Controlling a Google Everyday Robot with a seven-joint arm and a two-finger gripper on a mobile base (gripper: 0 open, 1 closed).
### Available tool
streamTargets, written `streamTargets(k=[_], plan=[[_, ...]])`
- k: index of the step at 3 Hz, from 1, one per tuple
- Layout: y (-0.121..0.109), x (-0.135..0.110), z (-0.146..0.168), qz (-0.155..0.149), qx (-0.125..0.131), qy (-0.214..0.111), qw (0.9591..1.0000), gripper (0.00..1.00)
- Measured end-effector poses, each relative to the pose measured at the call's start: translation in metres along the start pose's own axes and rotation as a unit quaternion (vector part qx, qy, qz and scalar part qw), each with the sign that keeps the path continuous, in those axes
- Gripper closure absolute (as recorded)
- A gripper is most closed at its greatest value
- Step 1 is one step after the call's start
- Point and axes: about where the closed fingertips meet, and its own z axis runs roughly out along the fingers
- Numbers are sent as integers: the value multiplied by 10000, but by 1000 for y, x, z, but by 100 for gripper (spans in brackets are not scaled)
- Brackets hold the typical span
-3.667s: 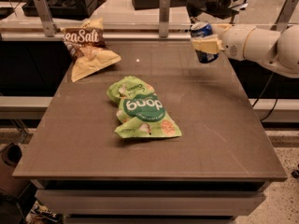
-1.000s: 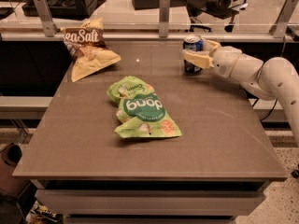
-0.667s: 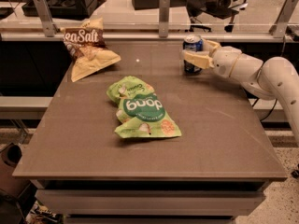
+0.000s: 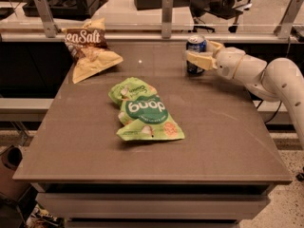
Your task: Place pepsi can upright
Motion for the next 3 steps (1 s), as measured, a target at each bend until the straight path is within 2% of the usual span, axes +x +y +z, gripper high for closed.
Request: streamTargets(k=[2,3], plan=[[2,0,3,2,-27,-5,10000,13],[4,-1,6,3,-48,-9,10000,0]])
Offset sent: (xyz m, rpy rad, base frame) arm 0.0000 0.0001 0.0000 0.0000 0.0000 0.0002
